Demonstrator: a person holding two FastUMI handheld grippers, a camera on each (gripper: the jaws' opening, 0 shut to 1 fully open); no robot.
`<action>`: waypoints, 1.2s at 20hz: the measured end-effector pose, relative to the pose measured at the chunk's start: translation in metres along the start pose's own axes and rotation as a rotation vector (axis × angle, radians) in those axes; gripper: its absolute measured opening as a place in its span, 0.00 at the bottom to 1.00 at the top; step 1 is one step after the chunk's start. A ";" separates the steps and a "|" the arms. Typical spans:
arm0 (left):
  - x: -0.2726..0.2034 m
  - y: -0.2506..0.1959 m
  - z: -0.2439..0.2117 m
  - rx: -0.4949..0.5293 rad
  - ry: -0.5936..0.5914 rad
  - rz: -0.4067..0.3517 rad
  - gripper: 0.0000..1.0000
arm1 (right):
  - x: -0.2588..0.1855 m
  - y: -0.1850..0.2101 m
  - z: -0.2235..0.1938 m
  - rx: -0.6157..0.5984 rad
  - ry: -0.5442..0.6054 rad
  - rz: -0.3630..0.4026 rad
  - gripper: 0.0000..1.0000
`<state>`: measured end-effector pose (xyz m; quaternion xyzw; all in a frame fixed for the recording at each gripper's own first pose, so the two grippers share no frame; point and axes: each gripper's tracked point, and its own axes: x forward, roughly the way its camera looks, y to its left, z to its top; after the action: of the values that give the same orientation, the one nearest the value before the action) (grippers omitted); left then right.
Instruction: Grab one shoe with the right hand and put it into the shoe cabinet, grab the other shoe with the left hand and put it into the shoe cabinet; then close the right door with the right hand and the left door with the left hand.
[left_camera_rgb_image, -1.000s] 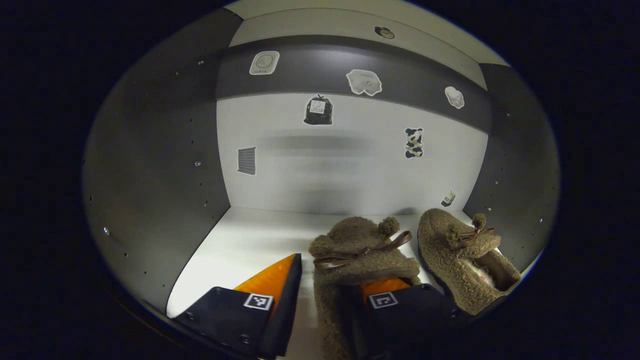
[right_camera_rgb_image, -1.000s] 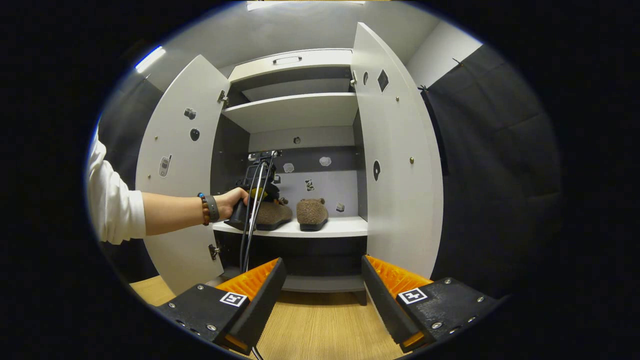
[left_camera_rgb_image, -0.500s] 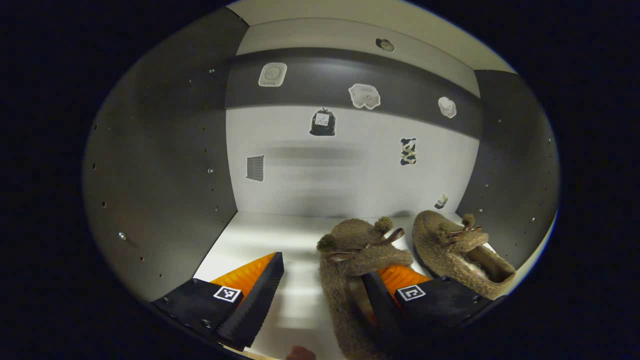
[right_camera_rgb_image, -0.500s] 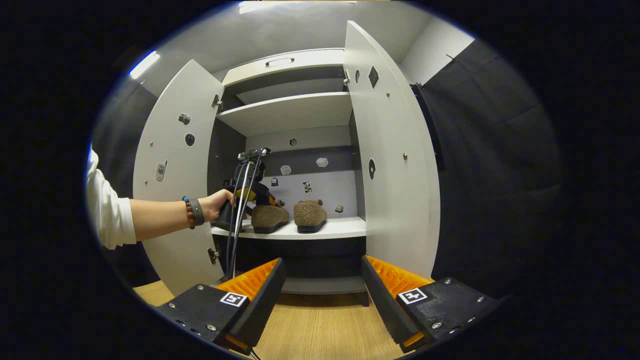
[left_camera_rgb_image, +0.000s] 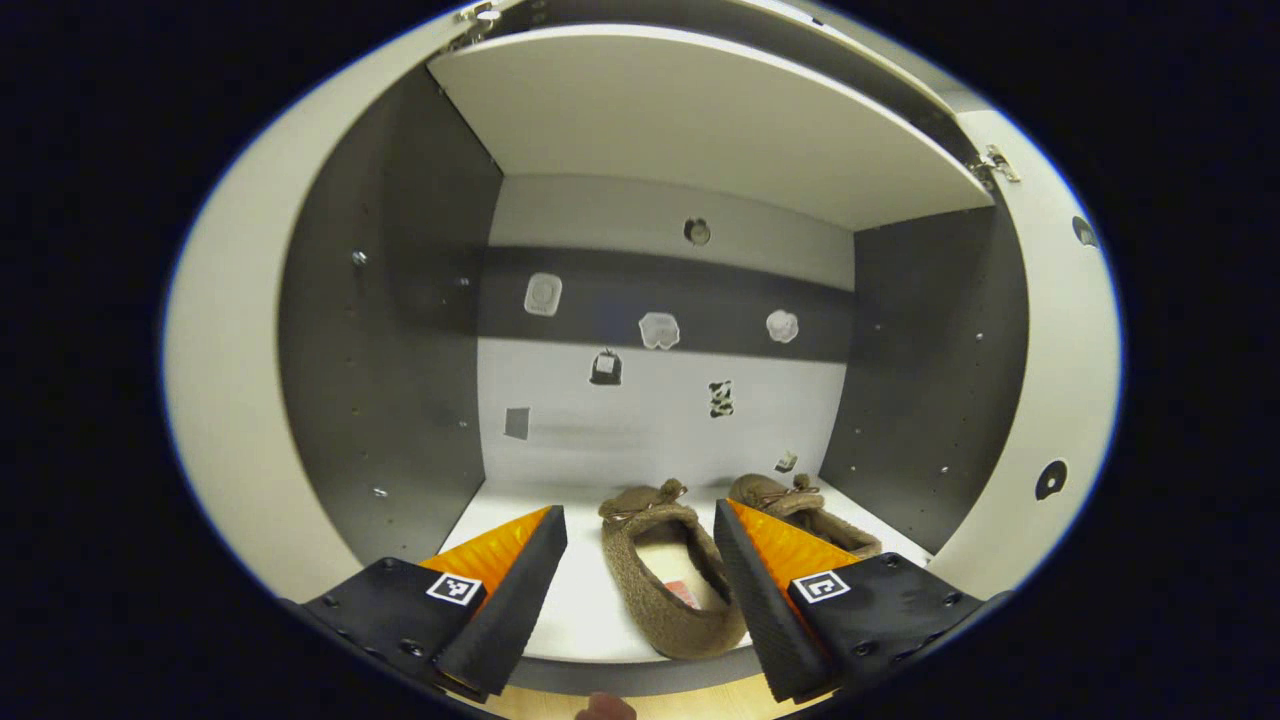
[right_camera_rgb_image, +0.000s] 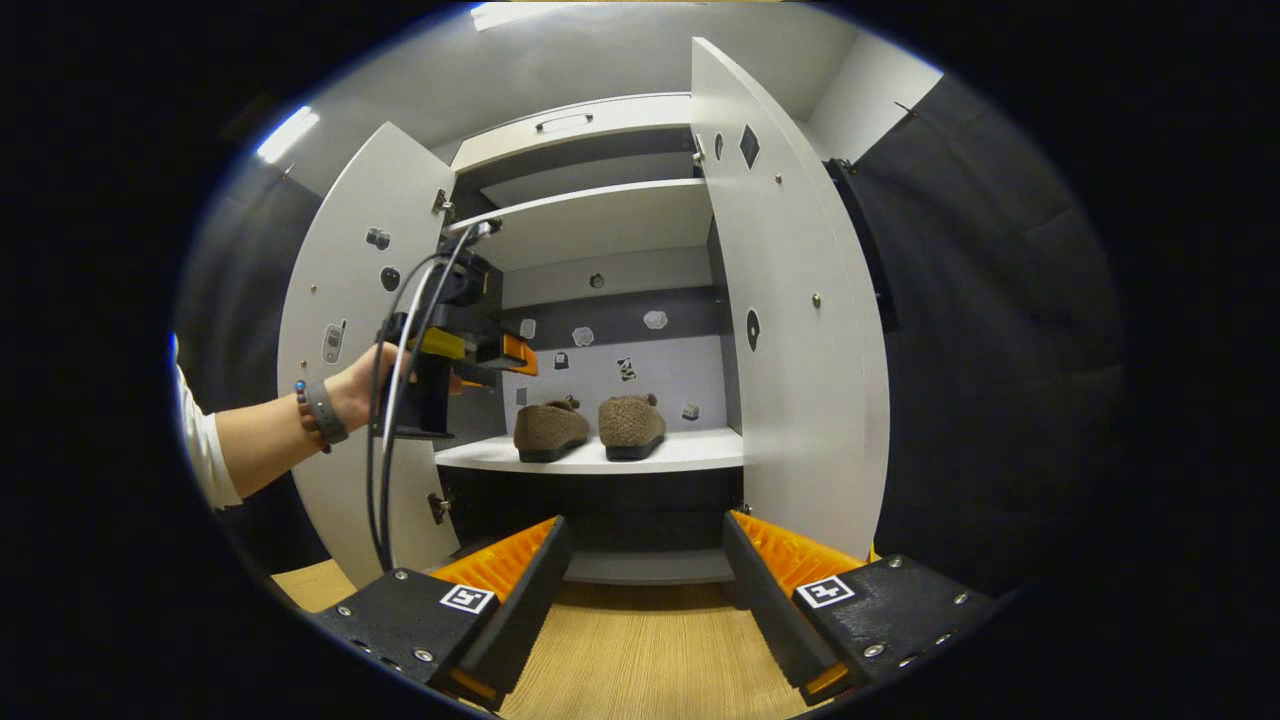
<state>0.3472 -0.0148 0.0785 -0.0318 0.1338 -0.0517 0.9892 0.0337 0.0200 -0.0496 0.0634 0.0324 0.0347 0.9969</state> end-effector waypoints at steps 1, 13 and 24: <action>-0.014 -0.003 0.005 -0.004 -0.012 -0.007 0.96 | 0.001 0.001 0.001 -0.004 0.000 0.008 0.94; -0.150 0.014 -0.040 -0.007 -0.143 0.054 0.94 | 0.020 0.029 0.007 -0.006 -0.012 0.113 0.94; -0.225 0.023 -0.141 -0.026 -0.127 0.133 0.97 | 0.013 0.048 0.003 0.000 -0.005 0.116 0.94</action>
<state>0.0954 0.0259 0.0002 -0.0390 0.0733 0.0179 0.9964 0.0437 0.0680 -0.0411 0.0651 0.0260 0.0924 0.9933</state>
